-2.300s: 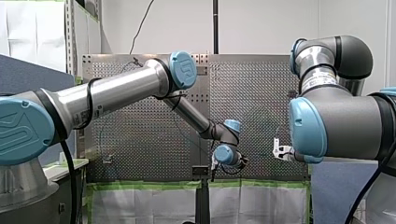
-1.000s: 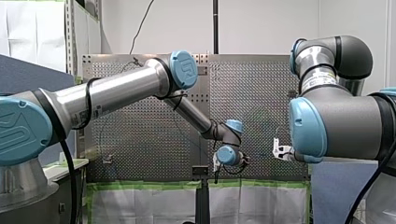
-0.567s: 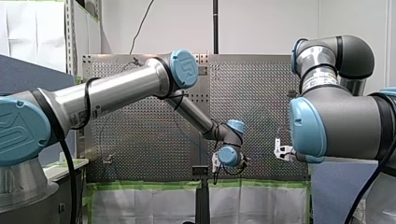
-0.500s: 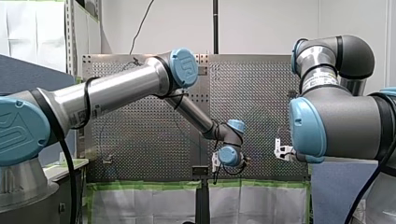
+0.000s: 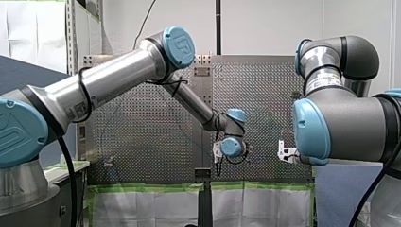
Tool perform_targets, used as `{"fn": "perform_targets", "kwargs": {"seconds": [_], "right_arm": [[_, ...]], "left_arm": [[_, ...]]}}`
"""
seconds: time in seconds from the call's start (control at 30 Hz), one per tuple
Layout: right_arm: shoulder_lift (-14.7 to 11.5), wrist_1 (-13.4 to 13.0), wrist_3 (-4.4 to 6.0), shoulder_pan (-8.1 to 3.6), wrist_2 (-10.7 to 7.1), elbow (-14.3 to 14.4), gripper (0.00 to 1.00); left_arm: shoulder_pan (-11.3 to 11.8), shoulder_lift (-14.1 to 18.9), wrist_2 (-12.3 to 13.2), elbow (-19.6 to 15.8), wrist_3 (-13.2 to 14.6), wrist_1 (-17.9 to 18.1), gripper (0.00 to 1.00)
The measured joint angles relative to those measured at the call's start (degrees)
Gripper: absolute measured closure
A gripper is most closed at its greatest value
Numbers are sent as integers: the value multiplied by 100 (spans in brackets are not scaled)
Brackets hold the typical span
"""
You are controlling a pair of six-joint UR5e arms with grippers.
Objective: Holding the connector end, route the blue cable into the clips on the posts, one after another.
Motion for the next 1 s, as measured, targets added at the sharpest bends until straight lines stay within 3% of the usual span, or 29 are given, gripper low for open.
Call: {"fn": "perform_targets", "kwargs": {"seconds": [0.3,0.53,0.83,1.0], "right_arm": [[0,16,0,24,0,0,100],[0,57,-27,52,-14,0,100],[0,77,-38,62,-17,0,100],[0,76,-35,62,-17,0,100]], "left_arm": [[71,526,-123,-527,-408,485,0],[285,979,-250,-977,-581,224,0],[752,1497,144,-1495,-1018,15,0],[793,1773,290,-1773,-1253,-216,0]]}}
